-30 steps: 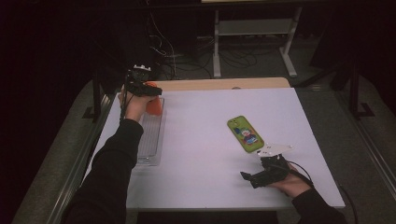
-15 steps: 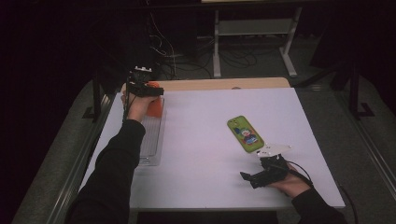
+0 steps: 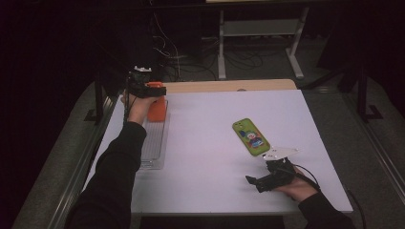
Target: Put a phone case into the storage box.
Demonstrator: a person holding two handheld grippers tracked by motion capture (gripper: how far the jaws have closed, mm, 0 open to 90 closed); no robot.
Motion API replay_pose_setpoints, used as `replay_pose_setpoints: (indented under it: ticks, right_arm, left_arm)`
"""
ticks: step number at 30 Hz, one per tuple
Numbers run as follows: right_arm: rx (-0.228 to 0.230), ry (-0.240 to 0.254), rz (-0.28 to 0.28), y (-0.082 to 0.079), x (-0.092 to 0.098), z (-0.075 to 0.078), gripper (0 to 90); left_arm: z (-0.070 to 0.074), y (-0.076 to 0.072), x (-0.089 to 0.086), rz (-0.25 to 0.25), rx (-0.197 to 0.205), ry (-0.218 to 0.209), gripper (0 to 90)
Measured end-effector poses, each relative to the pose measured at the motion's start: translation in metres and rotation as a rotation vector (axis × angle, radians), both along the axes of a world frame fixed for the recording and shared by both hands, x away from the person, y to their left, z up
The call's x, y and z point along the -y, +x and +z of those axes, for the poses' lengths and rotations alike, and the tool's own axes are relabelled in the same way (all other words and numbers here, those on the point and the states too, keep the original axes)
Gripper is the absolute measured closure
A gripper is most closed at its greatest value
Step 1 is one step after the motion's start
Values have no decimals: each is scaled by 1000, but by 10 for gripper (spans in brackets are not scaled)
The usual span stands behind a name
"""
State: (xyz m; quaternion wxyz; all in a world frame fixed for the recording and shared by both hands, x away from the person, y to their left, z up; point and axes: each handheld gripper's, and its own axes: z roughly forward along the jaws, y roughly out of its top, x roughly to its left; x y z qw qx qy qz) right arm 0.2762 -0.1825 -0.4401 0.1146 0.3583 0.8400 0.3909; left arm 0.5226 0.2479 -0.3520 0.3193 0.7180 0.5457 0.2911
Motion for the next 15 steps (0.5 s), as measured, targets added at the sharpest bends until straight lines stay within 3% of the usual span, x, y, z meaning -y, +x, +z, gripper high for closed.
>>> replay_pose_setpoints:
  ticks: [6,8,9,15]
  right_arm:
    - [5,3,-2,1,2,0,0]
    - [7,5,-12,1,3,0,0]
    - [14,-3,-7,1,4,-1,0]
    - [20,0,-9,2,2,1,0]
  left_arm:
    - [10,-11,-5,-61,-28,-27,8]
    - [12,-14,-6,-87,-42,-60,8]
    - [13,-17,-5,-108,-55,-71,8]
    - [19,-41,11,-240,-53,-83,8]
